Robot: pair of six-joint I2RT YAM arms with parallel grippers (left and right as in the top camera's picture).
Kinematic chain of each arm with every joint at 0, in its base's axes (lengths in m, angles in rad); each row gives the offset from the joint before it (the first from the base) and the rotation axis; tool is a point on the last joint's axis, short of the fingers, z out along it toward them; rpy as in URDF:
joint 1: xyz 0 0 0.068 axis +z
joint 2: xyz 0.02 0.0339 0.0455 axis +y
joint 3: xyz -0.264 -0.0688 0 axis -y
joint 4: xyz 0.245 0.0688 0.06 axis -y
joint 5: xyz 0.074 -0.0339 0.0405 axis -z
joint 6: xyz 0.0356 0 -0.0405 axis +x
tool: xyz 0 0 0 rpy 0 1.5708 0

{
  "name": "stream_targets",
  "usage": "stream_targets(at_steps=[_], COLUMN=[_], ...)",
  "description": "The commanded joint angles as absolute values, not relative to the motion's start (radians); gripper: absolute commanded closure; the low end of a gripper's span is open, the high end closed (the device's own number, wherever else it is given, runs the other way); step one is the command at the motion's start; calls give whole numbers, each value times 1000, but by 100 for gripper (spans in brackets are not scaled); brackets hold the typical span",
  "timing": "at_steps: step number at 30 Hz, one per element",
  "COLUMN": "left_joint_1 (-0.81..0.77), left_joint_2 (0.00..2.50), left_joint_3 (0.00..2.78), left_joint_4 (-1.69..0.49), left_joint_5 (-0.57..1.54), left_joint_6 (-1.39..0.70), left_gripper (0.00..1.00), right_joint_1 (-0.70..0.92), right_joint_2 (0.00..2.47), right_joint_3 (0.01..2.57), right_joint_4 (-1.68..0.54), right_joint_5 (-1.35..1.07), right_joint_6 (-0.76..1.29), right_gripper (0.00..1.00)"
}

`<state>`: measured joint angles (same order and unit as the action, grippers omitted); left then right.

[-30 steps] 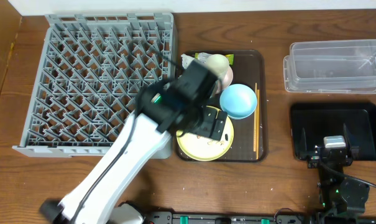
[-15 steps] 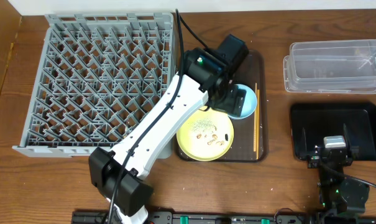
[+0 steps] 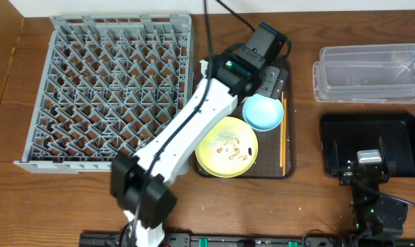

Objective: Sort waste into correct bins and load items into the dishwasher
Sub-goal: 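Reach the left gripper over the tray toward the white cup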

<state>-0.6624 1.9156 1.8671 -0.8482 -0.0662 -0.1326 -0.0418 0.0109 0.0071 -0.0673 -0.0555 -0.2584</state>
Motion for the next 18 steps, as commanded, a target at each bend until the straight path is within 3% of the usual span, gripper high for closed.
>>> stream_targets(at_steps=[1, 7, 18], left_joint_1=[-659, -658, -634], left_joint_2=[2017, 2146, 2194], left_joint_3=[1869, 1869, 1869], left_joint_4=[-806, -724, -656], left_joint_5=[-221, -287, -286], left_joint_6=[-18, 105, 100], left_gripper=[20, 24, 24], right_joint_1=[-47, -47, -47], right_joint_2=[6, 6, 6], right_joint_3=[6, 6, 6], right_joint_4=[-71, -71, -71], right_joint_5=[-57, -57, -57], right_joint_6=[-270, -270, -270], right_gripper=[1, 1, 1])
